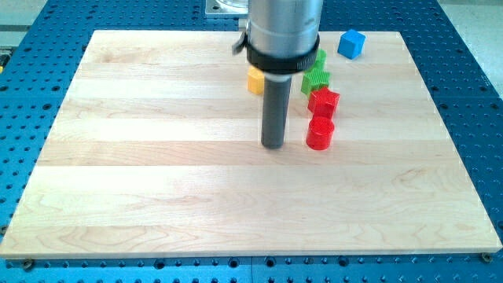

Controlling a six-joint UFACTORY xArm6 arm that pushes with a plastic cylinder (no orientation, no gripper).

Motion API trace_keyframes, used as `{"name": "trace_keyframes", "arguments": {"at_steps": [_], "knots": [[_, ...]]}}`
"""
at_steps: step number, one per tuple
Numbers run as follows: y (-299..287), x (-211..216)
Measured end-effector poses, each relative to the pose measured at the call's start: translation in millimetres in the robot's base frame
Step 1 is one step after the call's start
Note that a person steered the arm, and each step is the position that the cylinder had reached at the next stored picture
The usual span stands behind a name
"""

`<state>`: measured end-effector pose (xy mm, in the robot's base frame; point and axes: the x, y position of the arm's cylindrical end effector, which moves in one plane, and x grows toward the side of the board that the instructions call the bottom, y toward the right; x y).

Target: Adjust the red circle below the red star

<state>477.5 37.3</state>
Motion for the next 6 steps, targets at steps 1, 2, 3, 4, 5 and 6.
{"name": "trace_keyframes", "arguments": {"at_steps": [1, 2, 3, 4, 5, 6], "knots": [[22.1, -0.1], [31.5, -6.2], [42.2, 2.5], [53.6, 5.2], [63.1, -12.5], [55.9, -4.1]]}}
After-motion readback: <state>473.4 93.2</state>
